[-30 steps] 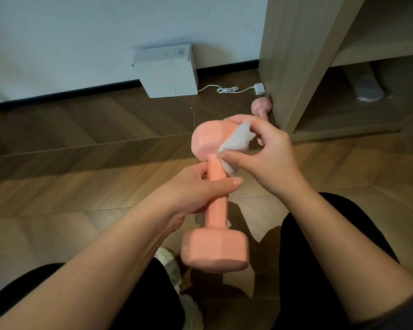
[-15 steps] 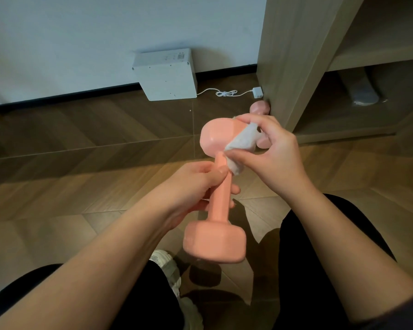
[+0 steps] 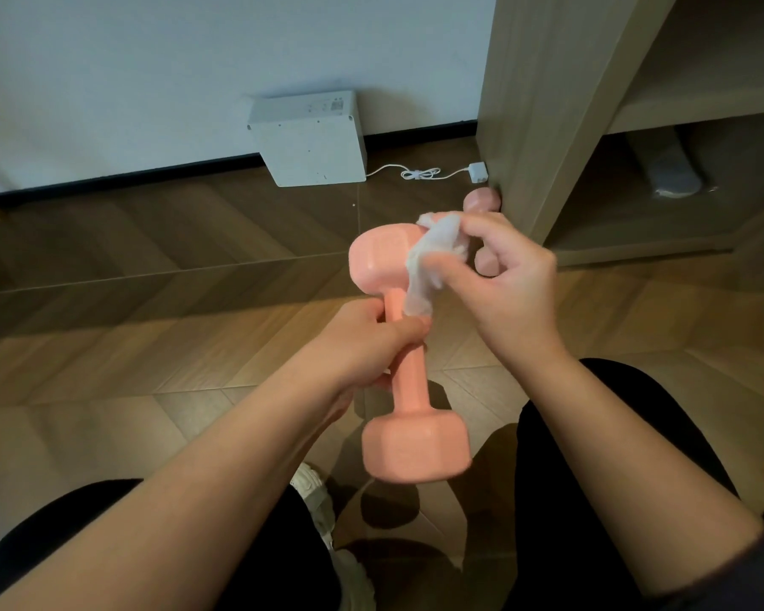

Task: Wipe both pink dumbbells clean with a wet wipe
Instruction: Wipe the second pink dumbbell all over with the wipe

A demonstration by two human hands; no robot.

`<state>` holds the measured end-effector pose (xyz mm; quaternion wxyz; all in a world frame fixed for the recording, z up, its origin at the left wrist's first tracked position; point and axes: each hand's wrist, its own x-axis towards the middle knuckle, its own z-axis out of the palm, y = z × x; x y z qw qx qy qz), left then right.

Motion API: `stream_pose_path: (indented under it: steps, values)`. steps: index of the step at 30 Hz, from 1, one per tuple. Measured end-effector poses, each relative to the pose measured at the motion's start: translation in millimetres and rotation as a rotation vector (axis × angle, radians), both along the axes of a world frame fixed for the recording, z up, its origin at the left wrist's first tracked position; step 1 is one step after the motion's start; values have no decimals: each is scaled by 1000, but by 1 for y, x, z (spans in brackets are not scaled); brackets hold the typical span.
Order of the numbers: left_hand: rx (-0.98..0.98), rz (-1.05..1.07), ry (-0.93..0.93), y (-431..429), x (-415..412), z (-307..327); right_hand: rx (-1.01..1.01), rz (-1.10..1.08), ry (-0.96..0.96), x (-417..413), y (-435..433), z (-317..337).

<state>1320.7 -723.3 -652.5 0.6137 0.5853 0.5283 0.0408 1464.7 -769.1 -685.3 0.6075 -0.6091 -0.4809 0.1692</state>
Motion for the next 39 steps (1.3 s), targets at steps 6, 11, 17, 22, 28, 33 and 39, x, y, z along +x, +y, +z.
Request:
stream_pose_path:
  steps: [6, 11, 17, 22, 28, 33, 39]
  values:
    - [-162, 259, -201, 15, -4, 10, -20, 29, 354, 9, -5, 7]
    - [-138, 187, -212, 19, -2, 12, -88, 84, 287, -5, 4, 6]
    - [-263, 285, -205, 29, -3, 23, -115, -150, 484, 12, 6, -1]
    - [-341, 591, -241, 44, -13, 37, -232, -39, 534, 4, -3, 4]
    - [-348, 897, -510, 54, -23, 39, -163, 87, 553, -28, -7, 15]
    - [-315, 976, -629, 57, -24, 36, -158, 392, 569, -49, -13, 7]
    - [-295, 896, -812, 46, -18, 27, -284, 366, 536, -68, -7, -3]
